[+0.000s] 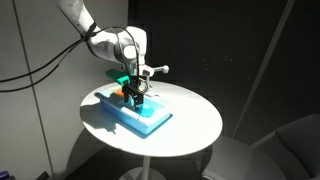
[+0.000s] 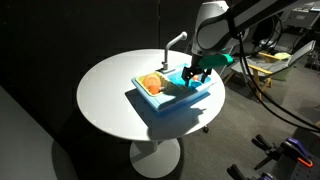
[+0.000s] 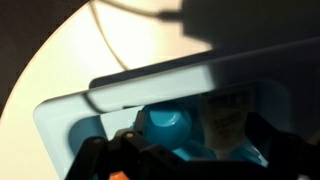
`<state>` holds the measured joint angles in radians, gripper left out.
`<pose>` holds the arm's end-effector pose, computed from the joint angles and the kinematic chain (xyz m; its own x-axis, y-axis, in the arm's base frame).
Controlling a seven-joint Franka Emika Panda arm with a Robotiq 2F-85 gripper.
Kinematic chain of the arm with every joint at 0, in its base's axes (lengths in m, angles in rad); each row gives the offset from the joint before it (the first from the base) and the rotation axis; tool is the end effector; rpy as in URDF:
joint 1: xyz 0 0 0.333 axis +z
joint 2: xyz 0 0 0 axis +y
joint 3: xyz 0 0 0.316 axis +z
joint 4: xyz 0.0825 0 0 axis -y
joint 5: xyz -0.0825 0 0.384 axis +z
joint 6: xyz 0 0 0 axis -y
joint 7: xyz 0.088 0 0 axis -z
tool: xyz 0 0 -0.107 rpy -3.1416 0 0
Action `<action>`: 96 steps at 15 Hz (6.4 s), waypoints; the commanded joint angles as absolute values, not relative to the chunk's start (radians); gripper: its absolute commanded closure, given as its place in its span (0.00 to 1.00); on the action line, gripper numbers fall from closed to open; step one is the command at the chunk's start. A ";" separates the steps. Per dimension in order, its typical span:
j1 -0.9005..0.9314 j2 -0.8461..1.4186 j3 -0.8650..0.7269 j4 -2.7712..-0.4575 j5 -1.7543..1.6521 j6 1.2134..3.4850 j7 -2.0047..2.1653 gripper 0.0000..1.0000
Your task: Pick up the blue mug from the sink and put it in the dish rack
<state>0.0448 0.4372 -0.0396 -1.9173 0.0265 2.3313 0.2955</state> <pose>0.6243 0.0048 0.2629 0.9535 -0.3005 -0.0224 -0.3005 -0.9538 0.0047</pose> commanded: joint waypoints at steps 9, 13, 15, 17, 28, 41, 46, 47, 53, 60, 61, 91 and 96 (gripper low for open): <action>0.042 0.461 -0.040 -1.918 -0.014 2.358 0.202 0.00; 0.040 0.476 -0.039 -1.914 -0.014 2.367 0.178 0.00; 0.039 0.485 -0.039 -1.912 -0.015 2.376 0.161 0.00; 0.040 0.496 -0.039 -1.906 -0.020 2.385 0.148 0.00; 0.045 0.507 -0.039 -1.885 -0.043 2.399 0.126 0.51; 0.061 0.462 -0.037 -1.919 -0.067 2.407 0.132 0.98; 0.082 0.432 -0.040 -1.933 -0.079 2.384 0.155 0.98; 0.089 0.424 -0.044 -1.935 -0.085 2.377 0.167 0.98; 0.114 0.357 -0.050 -1.959 -0.124 2.323 0.236 0.99; 0.129 0.276 -0.037 -1.973 -0.159 2.190 0.314 0.99; 0.133 0.262 -0.035 -1.971 -0.162 2.159 0.332 0.99; 0.160 0.387 0.068 -1.621 -0.193 1.952 0.201 0.99; 0.171 0.434 0.082 -1.569 -0.189 2.031 0.139 0.99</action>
